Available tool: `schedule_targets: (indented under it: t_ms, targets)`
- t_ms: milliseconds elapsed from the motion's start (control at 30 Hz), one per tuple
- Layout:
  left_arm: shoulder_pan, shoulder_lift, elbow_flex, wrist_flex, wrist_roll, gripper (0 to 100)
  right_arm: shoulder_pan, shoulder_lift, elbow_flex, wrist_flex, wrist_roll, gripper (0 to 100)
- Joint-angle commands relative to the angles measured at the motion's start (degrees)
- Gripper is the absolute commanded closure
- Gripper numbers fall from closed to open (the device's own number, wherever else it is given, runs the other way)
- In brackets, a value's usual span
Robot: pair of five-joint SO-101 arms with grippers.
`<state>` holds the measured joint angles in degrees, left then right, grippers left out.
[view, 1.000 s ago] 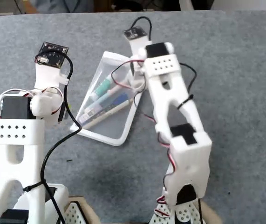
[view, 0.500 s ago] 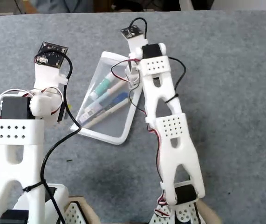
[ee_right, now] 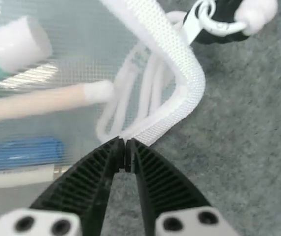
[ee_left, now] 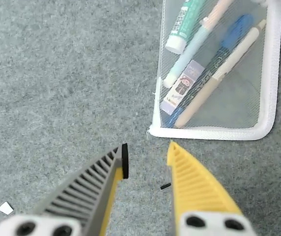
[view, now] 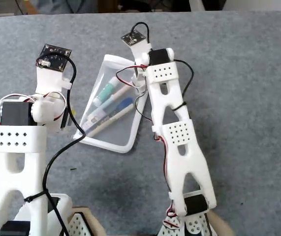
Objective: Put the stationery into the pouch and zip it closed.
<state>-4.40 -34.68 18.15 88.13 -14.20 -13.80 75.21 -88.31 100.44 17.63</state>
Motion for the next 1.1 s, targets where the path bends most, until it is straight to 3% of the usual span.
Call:
schedule_targets:
  t_ms: [0,300,433,600,833,1067]
  targets:
    - [-0.57,-1.58,-2.24,0.44,0.53,84,-2.55,-2.95,5.41,0.97,0.35,98.6]
    - [-0.57,-1.49,-2.24,0.44,0.53,84,-7.65,-27.3,46.9,0.44,-2.02,98.6]
    - [-0.57,-1.49,-2.24,0.44,0.53,84,-8.97,-36.18,55.69,-1.32,-2.37,98.6]
    - [-0.57,-1.49,-2.24,0.53,0.53,84,-5.54,-40.92,54.55,-12.57,-4.75,97.0]
    - [-0.57,-1.49,-2.42,2.02,0.53,83,-1.93,-31.87,44.0,-22.95,-5.27,68.3]
    - [-0.57,-1.58,-2.33,2.11,0.44,84,2.37,-12.88,20.0,-20.57,-4.48,68.1]
